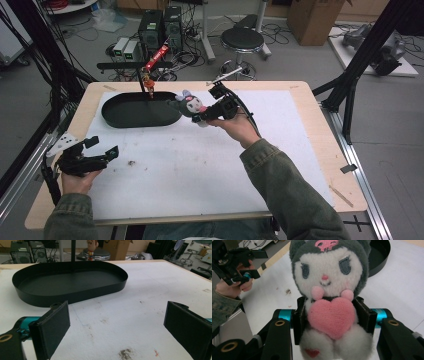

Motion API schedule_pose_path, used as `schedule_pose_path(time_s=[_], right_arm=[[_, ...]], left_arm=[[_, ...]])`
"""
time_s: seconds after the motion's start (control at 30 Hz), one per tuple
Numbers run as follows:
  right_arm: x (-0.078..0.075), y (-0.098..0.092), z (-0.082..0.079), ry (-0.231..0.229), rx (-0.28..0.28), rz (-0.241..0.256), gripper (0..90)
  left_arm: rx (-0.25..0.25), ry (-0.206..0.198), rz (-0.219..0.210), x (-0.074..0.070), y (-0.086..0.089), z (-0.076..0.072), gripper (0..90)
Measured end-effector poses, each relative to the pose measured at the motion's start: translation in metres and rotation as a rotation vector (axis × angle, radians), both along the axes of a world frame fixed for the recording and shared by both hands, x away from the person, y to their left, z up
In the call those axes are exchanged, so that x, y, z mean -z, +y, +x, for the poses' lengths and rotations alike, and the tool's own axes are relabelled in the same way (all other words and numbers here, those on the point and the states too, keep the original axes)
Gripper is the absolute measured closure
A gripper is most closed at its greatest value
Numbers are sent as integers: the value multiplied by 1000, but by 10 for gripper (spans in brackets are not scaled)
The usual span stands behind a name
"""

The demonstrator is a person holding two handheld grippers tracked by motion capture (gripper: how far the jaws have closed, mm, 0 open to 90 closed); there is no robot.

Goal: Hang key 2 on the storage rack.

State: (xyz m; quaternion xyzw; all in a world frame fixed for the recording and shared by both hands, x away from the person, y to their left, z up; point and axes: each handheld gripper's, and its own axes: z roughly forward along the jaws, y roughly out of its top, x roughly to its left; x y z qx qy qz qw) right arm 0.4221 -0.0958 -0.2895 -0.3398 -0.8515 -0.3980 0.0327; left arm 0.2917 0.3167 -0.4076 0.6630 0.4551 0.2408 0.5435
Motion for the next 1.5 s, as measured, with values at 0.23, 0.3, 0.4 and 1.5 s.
schedule_pose_path(time_s=[0.23,0.3,0.4,1.5], right_arm=[[-9,5,10,6,9,14,516],[-12,6,13,5,14,16,516],[-16,9,18,1,20,22,516],[-33,34,76,70,107,88,518]], left_arm=[[0,0,1,0,0,0,70],[-1,0,-1,0,0,0,70],[0,0,0,0,0,0,70],[0,-2,-11,0,1,2,70]])
